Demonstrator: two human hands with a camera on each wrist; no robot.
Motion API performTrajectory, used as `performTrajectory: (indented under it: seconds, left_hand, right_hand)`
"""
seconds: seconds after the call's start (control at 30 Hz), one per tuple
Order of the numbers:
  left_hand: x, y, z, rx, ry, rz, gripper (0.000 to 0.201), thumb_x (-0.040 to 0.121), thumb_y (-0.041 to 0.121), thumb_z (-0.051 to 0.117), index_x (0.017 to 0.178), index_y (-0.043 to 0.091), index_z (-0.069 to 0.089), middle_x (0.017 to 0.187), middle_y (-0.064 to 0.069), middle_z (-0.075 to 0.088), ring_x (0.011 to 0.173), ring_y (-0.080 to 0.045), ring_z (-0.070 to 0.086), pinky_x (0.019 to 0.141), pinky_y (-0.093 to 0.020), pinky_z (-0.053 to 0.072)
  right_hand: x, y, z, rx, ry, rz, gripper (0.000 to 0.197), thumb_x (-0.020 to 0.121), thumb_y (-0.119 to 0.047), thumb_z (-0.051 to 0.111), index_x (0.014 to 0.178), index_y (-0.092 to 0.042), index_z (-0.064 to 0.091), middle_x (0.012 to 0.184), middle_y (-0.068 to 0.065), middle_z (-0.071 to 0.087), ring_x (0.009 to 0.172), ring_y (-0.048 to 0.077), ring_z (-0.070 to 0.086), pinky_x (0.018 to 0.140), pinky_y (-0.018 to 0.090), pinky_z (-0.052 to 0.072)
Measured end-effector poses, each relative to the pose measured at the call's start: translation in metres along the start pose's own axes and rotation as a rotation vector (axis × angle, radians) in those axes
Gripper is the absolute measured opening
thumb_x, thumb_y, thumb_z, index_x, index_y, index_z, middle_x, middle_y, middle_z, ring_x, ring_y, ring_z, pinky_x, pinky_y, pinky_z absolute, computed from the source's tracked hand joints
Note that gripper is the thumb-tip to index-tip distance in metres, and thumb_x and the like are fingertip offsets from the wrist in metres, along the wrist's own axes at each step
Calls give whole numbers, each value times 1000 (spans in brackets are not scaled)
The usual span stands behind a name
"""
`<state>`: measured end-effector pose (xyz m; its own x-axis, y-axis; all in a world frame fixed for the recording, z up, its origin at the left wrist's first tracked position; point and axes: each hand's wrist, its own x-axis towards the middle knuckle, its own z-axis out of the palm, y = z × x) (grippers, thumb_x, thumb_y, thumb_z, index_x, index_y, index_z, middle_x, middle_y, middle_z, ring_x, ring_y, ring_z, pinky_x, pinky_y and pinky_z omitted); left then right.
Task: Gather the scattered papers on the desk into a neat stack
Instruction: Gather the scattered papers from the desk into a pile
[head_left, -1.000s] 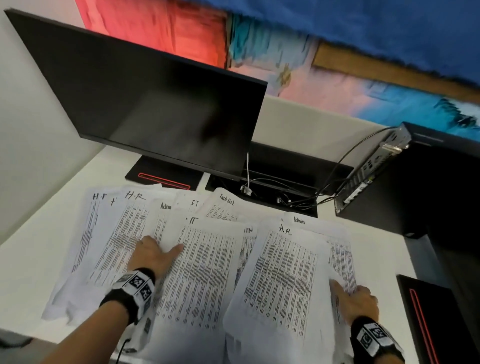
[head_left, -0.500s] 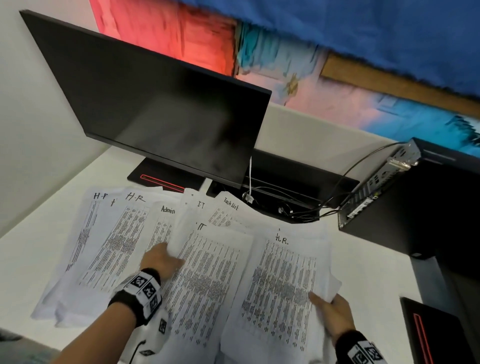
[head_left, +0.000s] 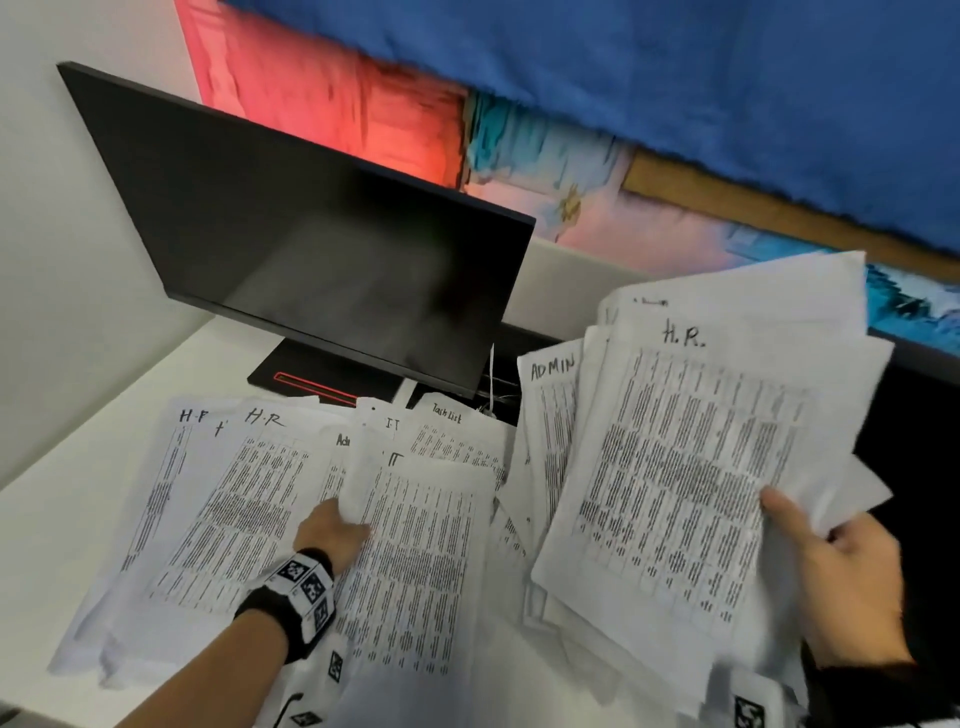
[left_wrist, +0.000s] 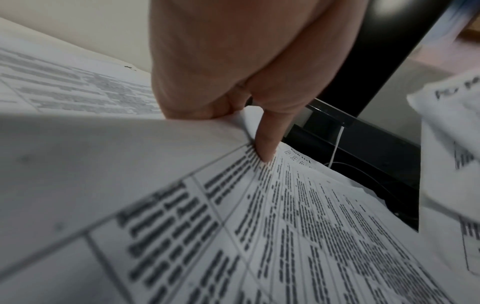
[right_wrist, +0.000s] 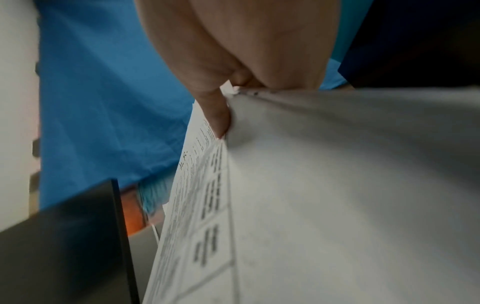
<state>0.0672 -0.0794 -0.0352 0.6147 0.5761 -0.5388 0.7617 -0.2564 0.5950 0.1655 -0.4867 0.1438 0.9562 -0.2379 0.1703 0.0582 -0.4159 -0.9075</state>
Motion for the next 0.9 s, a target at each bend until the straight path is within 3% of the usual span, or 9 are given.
performTrajectory:
  seconds: [0.13,0.27,0.33,0.4,0.5,0.6,0.7,0.77,0.9]
  left_hand:
    - [-7,4,6,-20,-19,-1,29,91,19,66,117,7,61,110,-8,70,97,-28,66,79,-31,52]
    - [-10,2,9,-6,-37,20,33,91,22,65,120,7,60,107,-10,70,94,-28,69,79,-35,58]
    - [-13,5,8,14,-48,33,34,92,22,64,123,6,59,111,-12,70,96,-29,69,81,-36,58]
    - [-12,6,11,27,-47,32,43,94,23,62,133,6,54,126,-15,67,110,-32,66,93,-37,55]
    - [-17,9,12,65,-56,31,62,95,31,63,145,3,42,143,-15,56,129,-32,55,102,-35,46]
    - [-20,13,12,183,87,90,76,86,41,70,145,4,38,144,-16,51,130,-31,53,107,-40,46]
    - [-26,26,17,365,342,326,63,83,42,71,134,11,48,131,-6,53,118,-22,54,102,-38,47]
    - [-28,36,27,275,248,463,55,86,39,69,130,13,50,127,-3,55,115,-21,56,99,-36,48]
    - [-18,54,39,-266,-226,243,101,72,48,83,150,12,30,143,-7,50,127,-27,55,104,-41,48]
  right_hand:
    - [17,18,-12,119,46,121,83,68,-62,79,76,15,48,65,15,52,54,16,52,56,27,43]
    - [8,5,2,335,-61,161,41,80,-31,79,74,1,55,66,1,69,63,18,69,70,30,56]
    - [-5,-8,15,381,-124,187,30,87,-15,72,70,0,54,61,-2,73,60,14,73,62,26,59]
    - [-8,-6,29,382,-137,207,37,84,-17,73,62,-8,45,40,-11,59,38,5,61,47,19,51]
    - [-10,17,46,360,-194,285,38,80,-27,77,71,2,54,53,-2,67,41,7,63,46,18,48]
    - [-16,32,62,216,-210,323,71,52,-63,84,70,-7,43,52,-4,47,39,9,44,49,24,39]
    - [-21,32,72,143,-148,329,50,78,-38,79,71,-15,35,66,3,34,62,18,36,56,31,33]
    - [-17,37,73,150,-152,346,45,86,-26,75,72,-16,33,69,3,29,65,18,32,58,33,31]
    - [-9,36,64,257,-156,392,44,87,-16,72,70,-16,32,63,5,38,56,20,41,55,30,37]
